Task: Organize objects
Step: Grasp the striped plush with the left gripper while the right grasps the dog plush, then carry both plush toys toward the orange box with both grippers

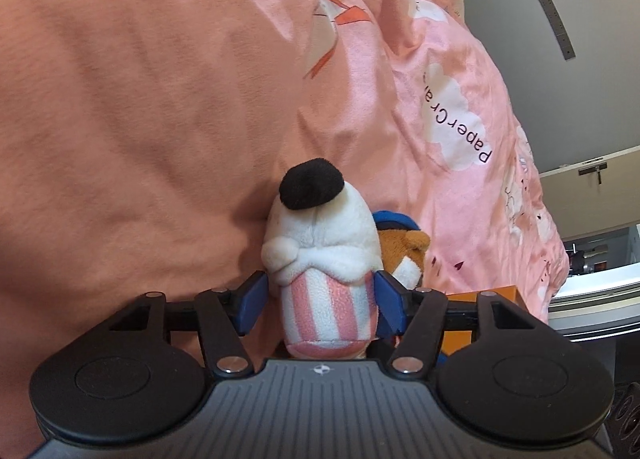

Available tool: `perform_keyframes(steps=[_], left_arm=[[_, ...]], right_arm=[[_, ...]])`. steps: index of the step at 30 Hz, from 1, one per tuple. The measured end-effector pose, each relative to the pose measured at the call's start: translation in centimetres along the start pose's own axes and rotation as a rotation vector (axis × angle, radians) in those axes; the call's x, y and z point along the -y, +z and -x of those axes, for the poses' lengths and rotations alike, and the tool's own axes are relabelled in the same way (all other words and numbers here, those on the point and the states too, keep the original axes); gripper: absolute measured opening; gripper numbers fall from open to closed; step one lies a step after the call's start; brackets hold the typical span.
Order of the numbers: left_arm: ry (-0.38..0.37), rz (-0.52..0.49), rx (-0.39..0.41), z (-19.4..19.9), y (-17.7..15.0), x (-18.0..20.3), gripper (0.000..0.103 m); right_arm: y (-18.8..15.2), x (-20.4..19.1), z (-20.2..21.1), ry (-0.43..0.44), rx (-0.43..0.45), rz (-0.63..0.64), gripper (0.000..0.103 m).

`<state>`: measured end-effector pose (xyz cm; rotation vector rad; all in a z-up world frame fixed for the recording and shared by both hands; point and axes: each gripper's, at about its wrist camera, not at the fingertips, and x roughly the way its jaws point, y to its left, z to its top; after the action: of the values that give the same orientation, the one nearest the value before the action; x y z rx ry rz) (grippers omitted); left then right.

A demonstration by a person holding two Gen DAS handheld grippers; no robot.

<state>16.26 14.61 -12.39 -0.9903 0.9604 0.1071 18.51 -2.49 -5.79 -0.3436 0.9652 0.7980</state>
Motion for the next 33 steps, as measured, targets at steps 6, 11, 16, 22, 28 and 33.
perform_keyframes(steps=[6, 11, 16, 22, 28, 33], left_arm=[[0.016, -0.067, 0.026, -0.7, 0.3, 1.6, 0.063], [0.097, -0.268, 0.038, 0.5, -0.4, 3.5, 0.058], [0.228, -0.551, 0.05, 2.7, -2.3, 5.0, 0.058], [0.243, -0.543, 0.001, 2.1, -1.7, 3.4, 0.06], [0.227, -0.481, -0.006, 2.5, -1.3, 3.3, 0.068], [0.258, -0.518, 0.048, 2.8, -1.2, 4.5, 0.077]], right_arm=[[-0.3, 0.4, -0.6, -0.013, -0.023, -0.007, 0.044], [-0.2, 0.4, -0.6, -0.012, -0.019, -0.01, 0.044], [0.0, 0.4, -0.3, 0.007, -0.005, -0.01, 0.044], [-0.1, -0.7, -1.3, 0.003, -0.032, 0.059, 0.044], [-0.2, 0.0, -0.7, 0.0, -0.026, 0.039, 0.047], [-0.1, 0.5, -0.5, 0.017, -0.011, 0.024, 0.047]])
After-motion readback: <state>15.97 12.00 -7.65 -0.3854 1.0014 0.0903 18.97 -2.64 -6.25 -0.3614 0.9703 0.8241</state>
